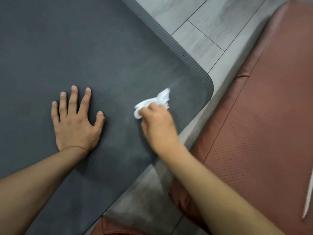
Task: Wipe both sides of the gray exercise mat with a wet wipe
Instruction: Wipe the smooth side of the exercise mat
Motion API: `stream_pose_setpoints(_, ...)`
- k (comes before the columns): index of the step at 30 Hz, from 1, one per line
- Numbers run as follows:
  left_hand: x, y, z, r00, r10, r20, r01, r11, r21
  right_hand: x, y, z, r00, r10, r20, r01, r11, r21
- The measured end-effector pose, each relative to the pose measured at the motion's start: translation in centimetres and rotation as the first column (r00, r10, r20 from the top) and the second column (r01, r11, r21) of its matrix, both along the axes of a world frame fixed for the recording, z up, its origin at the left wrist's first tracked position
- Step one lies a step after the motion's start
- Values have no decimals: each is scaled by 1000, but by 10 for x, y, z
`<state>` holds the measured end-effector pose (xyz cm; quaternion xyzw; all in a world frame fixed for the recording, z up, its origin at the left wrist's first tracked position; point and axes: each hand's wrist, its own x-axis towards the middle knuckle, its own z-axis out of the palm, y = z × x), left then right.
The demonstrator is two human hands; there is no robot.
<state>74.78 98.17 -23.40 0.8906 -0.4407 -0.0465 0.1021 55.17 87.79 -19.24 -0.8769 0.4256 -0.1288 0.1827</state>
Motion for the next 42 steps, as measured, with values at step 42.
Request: stream_pose_setpoints(42,163,-112,0,993,80,87,-89,991,96,164,-261,-35,982,7,190,43,965,-258)
